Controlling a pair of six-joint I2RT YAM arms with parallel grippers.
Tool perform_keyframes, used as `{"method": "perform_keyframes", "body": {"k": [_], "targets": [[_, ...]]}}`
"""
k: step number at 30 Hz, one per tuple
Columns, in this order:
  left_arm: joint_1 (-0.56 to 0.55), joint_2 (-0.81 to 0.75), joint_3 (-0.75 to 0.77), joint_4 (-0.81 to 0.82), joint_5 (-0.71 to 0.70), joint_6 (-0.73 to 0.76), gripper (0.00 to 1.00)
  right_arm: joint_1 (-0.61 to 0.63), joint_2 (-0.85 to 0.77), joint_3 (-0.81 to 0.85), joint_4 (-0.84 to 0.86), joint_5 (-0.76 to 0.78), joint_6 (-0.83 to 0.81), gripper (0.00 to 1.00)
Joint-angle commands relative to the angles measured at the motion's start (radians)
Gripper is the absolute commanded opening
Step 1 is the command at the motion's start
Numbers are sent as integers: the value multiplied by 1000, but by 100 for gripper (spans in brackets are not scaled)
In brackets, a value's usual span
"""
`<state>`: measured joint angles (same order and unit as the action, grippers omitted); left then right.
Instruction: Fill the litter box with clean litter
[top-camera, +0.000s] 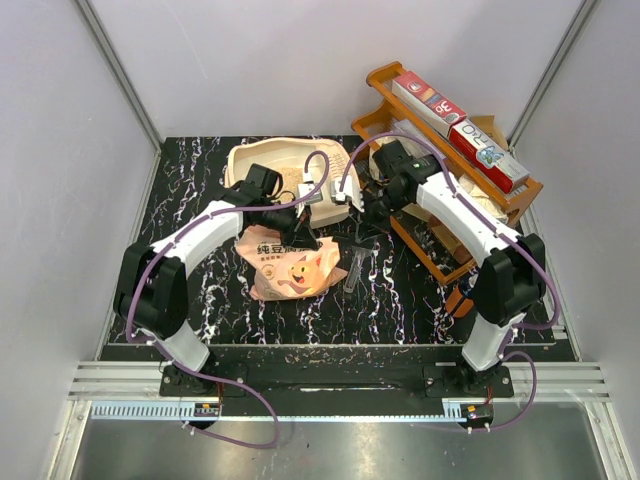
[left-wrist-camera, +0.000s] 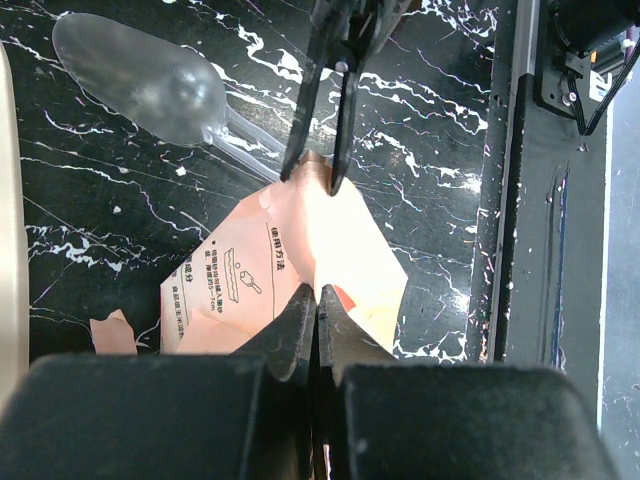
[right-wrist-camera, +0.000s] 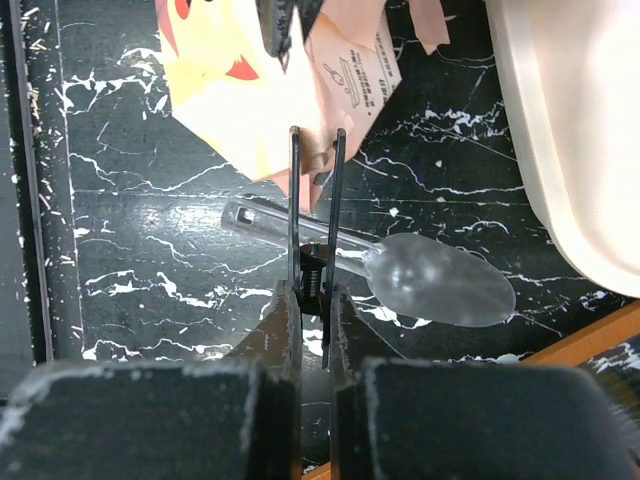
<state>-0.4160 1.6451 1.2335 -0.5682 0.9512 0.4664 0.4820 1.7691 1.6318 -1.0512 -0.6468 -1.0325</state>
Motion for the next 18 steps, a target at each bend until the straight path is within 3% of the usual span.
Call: {"method": "perform_keyframes", "body": {"k": [1,2,5,8,14,18], "targets": [[-12,-54,3,51,37,-8,0,30,19,60,-41,-13,-35,0],[-10,-54,4,53,29,-15,1,41,24,65,-65,-14,-44,0],[-10,-60,3,65,5,-44,22,55,30,68,-93,-17,-64,0],[-4,-93,-14,59,-23,-37,33,75,32,72,-119,-5,-83,0],[55,-205,-103,-28,-63,40,36,102,26,80,-121,29,-97,0],[187,-272,-170,-74,-58,63,37,119,29,103,-122,48,-97,0]]}}
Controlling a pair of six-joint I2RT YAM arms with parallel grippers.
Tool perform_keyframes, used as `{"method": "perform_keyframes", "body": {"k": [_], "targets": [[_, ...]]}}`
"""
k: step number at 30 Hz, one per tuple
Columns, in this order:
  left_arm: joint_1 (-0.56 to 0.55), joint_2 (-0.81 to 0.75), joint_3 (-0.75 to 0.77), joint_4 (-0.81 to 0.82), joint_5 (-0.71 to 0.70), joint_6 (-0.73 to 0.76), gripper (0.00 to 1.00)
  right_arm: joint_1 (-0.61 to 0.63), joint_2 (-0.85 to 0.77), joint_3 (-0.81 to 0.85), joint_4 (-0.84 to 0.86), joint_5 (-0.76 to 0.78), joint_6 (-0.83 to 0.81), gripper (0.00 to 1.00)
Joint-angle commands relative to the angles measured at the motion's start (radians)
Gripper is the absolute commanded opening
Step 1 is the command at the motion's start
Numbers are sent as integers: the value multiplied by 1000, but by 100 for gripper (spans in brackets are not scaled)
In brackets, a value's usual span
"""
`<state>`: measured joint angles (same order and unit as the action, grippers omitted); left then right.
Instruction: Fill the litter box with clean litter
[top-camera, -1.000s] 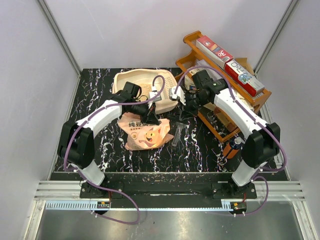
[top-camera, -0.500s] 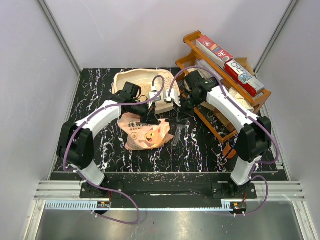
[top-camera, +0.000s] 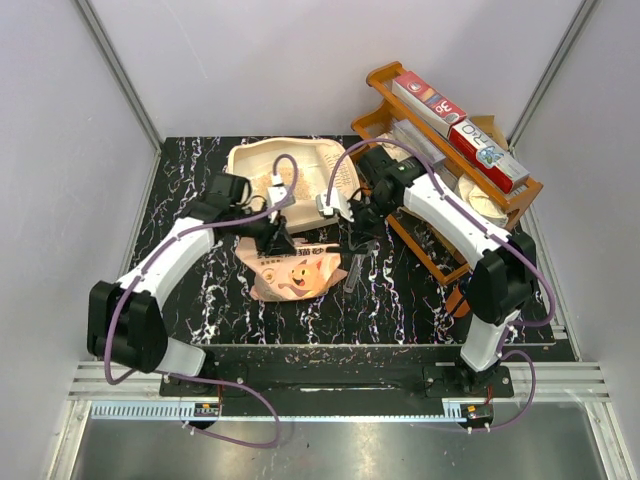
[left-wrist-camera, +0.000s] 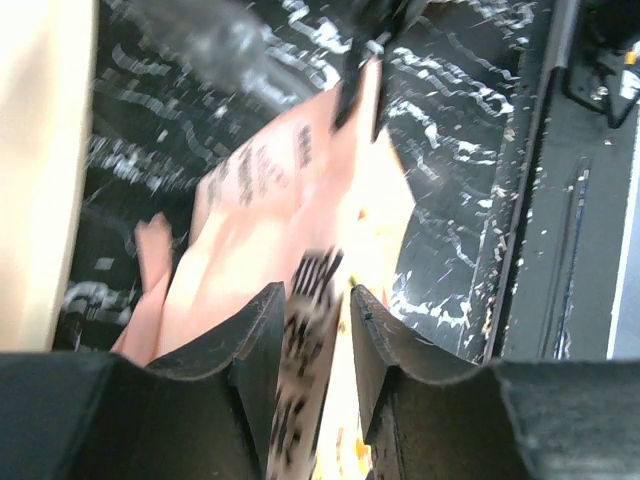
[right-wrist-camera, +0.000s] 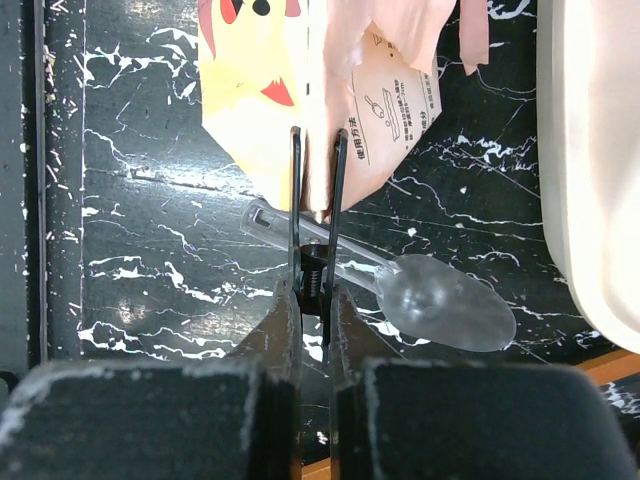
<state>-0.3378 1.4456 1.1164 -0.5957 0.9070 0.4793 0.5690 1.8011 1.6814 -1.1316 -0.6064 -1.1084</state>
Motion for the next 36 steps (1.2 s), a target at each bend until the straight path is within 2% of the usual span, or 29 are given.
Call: {"method": "perform_keyframes", "body": {"k": [1,6,17,30,36], "targets": [[130,-95,-65,-52,-11,57,37,32,-5,58,-45,16,-22,0],[198,-142,-109,-93,4,96,38,52,4,107,-77,30,-39,0],[197,-159,-128,14,32,-7,38,132,60,156,-142,105,-85,0],[200,-182,-167,71,43,-57,38,223,98,205,-96,169,11,0],[203,-188,-168,74,41,-64,38,235,87,155,32,183,84,0]]}}
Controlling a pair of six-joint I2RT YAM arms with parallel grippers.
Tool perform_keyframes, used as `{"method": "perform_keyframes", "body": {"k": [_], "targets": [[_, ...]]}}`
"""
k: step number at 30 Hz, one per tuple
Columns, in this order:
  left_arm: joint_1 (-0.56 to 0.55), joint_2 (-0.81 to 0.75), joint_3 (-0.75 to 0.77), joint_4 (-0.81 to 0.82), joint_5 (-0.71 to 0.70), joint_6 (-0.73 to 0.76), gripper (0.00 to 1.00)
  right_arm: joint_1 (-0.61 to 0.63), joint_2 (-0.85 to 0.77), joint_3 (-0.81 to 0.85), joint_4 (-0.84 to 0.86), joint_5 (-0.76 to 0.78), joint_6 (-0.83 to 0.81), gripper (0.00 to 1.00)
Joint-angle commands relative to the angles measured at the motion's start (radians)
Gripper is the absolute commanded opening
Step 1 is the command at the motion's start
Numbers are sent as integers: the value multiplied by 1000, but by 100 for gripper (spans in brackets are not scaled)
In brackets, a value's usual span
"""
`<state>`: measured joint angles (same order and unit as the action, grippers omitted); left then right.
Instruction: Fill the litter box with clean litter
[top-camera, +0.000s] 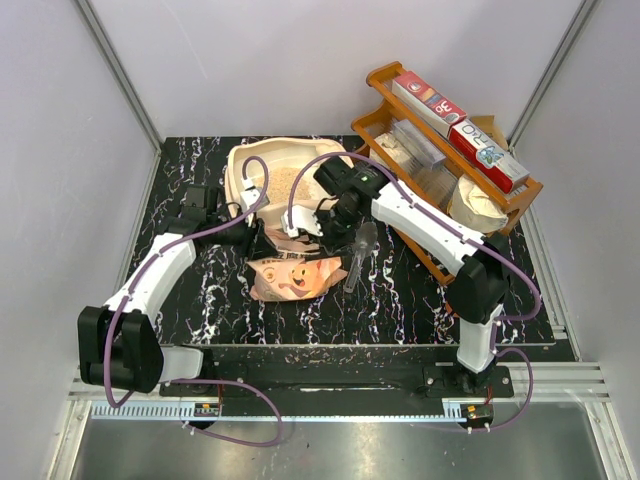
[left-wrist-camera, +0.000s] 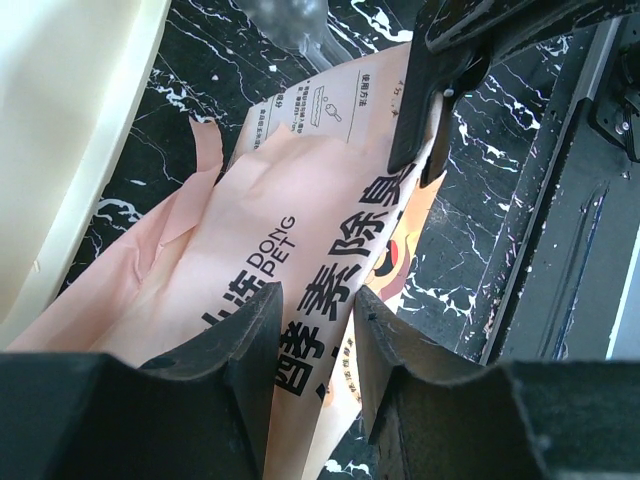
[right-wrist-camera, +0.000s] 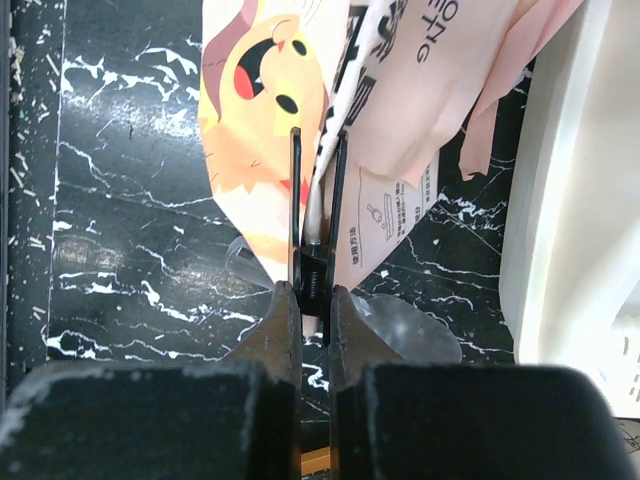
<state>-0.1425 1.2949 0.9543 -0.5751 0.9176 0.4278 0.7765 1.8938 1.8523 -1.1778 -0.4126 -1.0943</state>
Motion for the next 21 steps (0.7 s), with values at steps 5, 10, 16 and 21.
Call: {"method": "perform_keyframes", "body": {"k": [5,10,16,21], "targets": [[12,-39,-5,52,30,-18,38,40,10,-22,118,-2,86,0],[15,-37,-2,55,30,-24,38,40,22,-21,113,-18,97,0],[20,-40,-2,57,32,-29,39,44,45,-11,110,-8,109,0],[23,-40,6,57,32,-43,39,47,45,-34,139,27,131,0]]}}
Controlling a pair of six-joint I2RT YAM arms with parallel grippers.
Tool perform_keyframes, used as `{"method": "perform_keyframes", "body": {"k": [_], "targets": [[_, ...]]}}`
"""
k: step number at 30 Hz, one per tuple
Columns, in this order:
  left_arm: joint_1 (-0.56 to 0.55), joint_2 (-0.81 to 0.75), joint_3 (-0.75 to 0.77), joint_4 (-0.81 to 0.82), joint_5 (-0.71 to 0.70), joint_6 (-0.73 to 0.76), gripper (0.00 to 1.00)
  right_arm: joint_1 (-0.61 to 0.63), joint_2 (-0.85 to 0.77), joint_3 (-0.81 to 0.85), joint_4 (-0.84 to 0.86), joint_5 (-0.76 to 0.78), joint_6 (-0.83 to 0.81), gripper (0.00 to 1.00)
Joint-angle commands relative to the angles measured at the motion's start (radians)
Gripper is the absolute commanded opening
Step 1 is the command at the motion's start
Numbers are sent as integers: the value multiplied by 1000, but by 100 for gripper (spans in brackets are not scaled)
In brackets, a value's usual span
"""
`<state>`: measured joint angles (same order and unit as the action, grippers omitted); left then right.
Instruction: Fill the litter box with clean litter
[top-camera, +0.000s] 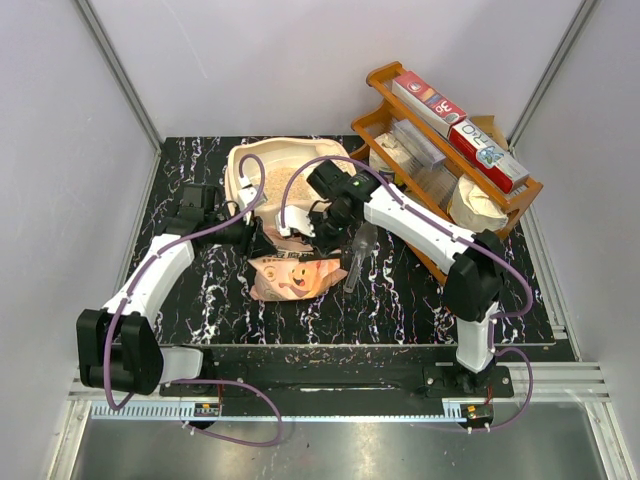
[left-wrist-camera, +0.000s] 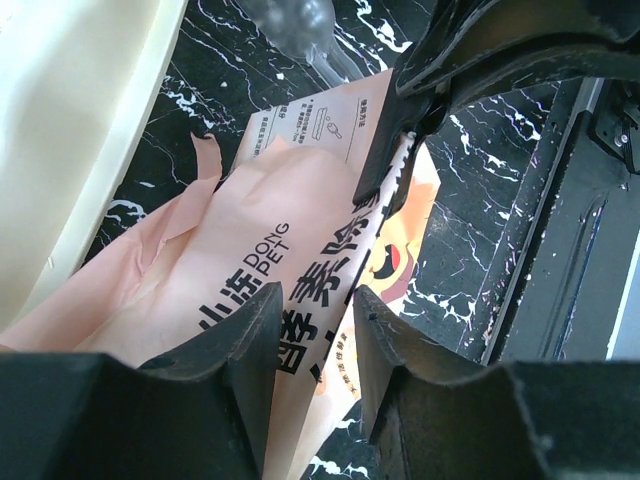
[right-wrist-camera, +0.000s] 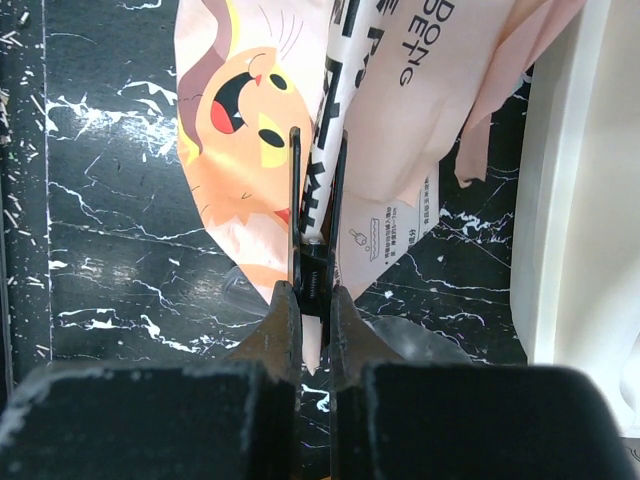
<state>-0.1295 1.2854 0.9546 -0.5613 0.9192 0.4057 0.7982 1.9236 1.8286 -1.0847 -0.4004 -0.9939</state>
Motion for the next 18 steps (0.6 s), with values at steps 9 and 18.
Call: {"method": "perform_keyframes", "body": {"k": [9,18], "targets": [[21,-31,10,47,26,-33,40,26,-2,-41,88,25,78,5],[31,-26,36,28,24,-41,42,24,-8,-46,134,55,156,25]]}}
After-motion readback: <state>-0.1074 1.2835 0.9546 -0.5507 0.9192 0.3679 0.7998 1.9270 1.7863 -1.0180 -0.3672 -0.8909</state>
